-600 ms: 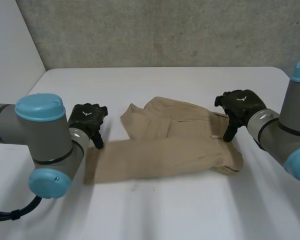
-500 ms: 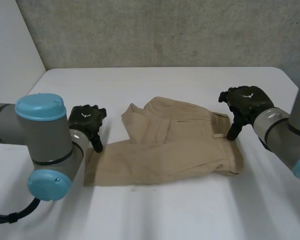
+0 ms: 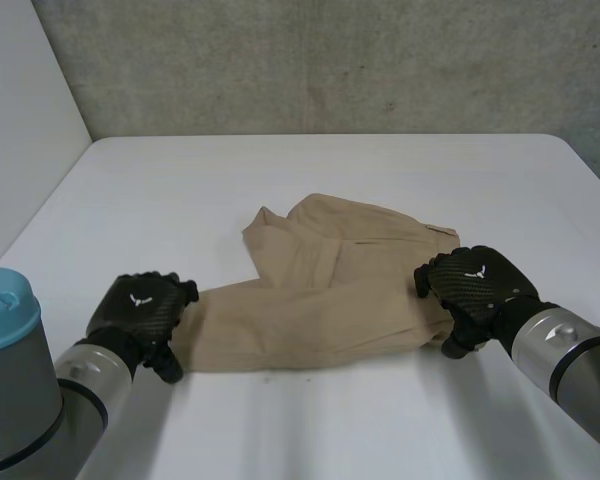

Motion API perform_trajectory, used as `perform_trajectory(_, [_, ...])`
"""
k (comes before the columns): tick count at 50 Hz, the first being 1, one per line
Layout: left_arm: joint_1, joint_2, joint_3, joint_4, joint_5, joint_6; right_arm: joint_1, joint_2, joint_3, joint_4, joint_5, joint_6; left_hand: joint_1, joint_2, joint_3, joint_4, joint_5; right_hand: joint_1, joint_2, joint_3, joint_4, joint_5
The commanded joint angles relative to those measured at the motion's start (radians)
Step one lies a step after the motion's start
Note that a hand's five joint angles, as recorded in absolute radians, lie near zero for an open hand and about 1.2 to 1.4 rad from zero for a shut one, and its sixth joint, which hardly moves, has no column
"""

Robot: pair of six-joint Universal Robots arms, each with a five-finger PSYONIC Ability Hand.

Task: Fold the shorts.

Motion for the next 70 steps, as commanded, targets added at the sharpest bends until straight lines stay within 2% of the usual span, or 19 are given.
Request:
perform_trajectory(1, [0.03,-0.02,-0.021,0.01,0.034,0.0,0.001,0.063,0.02,-0.122,0.017,-0.007,0.086,0.085,0.083,0.085,0.08,0.308,0.221,0.223,0.226,0.249])
perform_trajectory(8, [0.03,-0.058,-0.015,0.062,0.034,0.0,0.001,0.123,0.021,-0.15,0.031,-0.047,0.089,0.088,0.086,0.088,0.083,0.598,0.512,0.513,0.516,0.539])
perform_trajectory(15, [0.03,-0.092,-0.011,0.099,0.034,0.003,0.001,0.126,0.025,-0.173,0.029,-0.061,0.089,0.088,0.086,0.088,0.083,0.722,0.635,0.637,0.64,0.663])
perform_trajectory(26, [0.025,-0.172,0.02,0.119,0.034,0.006,0.002,0.14,0.028,-0.191,0.031,-0.062,0.115,0.114,0.112,0.115,0.109,0.552,0.465,0.467,0.47,0.493])
perform_trajectory(37, [0.024,-0.204,0.029,0.119,0.034,0.006,0.007,0.156,0.026,-0.205,0.046,-0.062,0.265,0.264,0.262,0.264,0.259,0.587,0.5,0.502,0.505,0.528])
perform_trajectory(53, [0.025,-0.244,0.034,0.197,0.034,0.006,0.01,0.166,0.023,-0.214,0.078,-0.062,0.705,0.704,0.702,0.705,0.699,0.604,0.518,0.519,0.523,0.546])
perform_trajectory(57, [0.024,-0.244,0.035,0.204,0.034,0.006,0.011,0.166,0.023,-0.214,0.083,-0.056,1.004,1.003,1.001,1.004,0.998,0.654,0.567,0.569,0.572,0.595])
perform_trajectory(60, [0.019,-0.23,0.035,0.209,0.034,0.006,0.01,0.164,0.023,-0.213,0.085,-0.05,1.005,1.003,1.002,1.004,0.998,0.663,0.577,0.578,0.581,0.604])
perform_trajectory(63, [0.02,-0.195,0.028,0.218,0.034,0.004,0.008,0.161,0.02,-0.205,0.088,-0.044,1.005,1.003,1.002,1.004,0.998,0.593,0.507,0.508,0.511,0.534])
perform_trajectory(64, [0.022,-0.183,0.026,0.22,0.034,0.003,0.004,0.158,0.015,-0.196,0.089,-0.038,1.005,1.003,1.002,1.004,0.998,0.474,0.387,0.388,0.392,0.415])
perform_trajectory(66, [0.024,-0.161,0.022,0.221,0.036,0.0,0.001,0.157,0.014,-0.187,0.088,-0.027,1.005,1.003,1.002,1.004,0.998,0.402,0.316,0.317,0.32,0.343])
perform_trajectory(70, [0.027,-0.153,0.022,0.221,0.036,-0.002,-0.005,0.152,0.006,-0.159,0.085,0.022,1.005,1.003,1.002,1.004,0.998,0.37,0.283,0.284,0.288,0.311])
